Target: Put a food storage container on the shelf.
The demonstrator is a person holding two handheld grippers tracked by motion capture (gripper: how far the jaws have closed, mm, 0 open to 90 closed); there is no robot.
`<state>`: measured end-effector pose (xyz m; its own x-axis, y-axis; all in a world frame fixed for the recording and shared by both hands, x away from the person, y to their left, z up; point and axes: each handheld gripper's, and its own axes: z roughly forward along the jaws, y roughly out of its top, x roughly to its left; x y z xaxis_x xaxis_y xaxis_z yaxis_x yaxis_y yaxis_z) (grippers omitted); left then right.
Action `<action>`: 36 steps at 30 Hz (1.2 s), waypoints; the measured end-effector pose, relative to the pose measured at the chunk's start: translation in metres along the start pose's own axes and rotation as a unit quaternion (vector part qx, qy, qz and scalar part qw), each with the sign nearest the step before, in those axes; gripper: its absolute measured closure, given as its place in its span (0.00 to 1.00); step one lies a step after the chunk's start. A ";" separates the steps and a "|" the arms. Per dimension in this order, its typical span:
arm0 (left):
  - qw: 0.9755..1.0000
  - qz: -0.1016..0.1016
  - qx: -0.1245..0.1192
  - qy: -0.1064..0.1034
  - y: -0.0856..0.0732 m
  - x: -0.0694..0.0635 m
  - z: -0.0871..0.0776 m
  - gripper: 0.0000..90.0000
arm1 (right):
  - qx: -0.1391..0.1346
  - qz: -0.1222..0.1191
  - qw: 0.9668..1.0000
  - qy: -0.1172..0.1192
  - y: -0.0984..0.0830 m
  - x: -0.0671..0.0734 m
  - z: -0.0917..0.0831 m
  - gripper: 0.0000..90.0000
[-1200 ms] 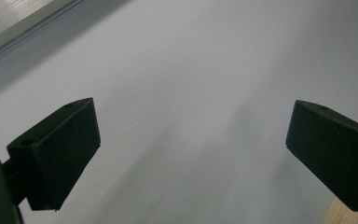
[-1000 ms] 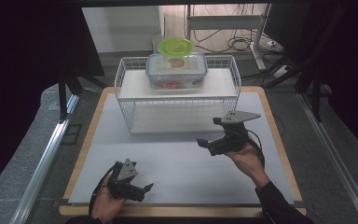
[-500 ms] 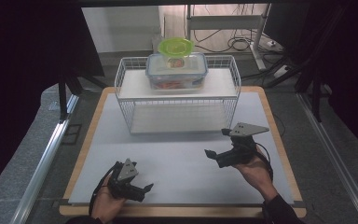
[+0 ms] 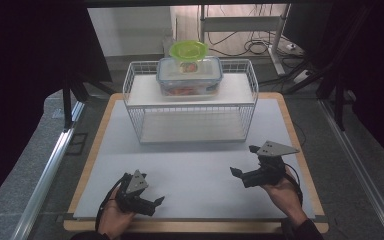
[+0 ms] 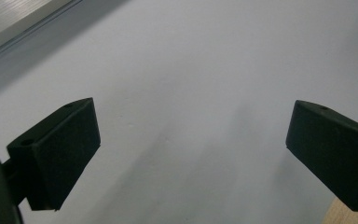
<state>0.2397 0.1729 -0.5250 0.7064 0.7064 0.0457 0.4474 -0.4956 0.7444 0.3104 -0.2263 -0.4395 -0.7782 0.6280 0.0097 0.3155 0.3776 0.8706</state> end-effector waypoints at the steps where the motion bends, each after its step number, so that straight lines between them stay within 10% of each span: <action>1: 1.000 0.000 0.001 0.000 0.000 0.000 0.000 0.03 | 0.000 -0.002 1.000 -0.002 -0.003 0.000 -0.002 0.00; 36: 1.000 0.004 0.005 0.001 -0.001 0.000 0.002 0.03 | 0.084 -0.008 0.995 -0.059 -0.061 -0.007 -0.001 0.00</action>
<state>0.2405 0.1724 -0.5271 0.7095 0.7027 0.0532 0.4467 -0.5069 0.7372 0.2961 -0.2542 -0.4918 -0.7173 0.6932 -0.0704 0.3982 0.4907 0.7750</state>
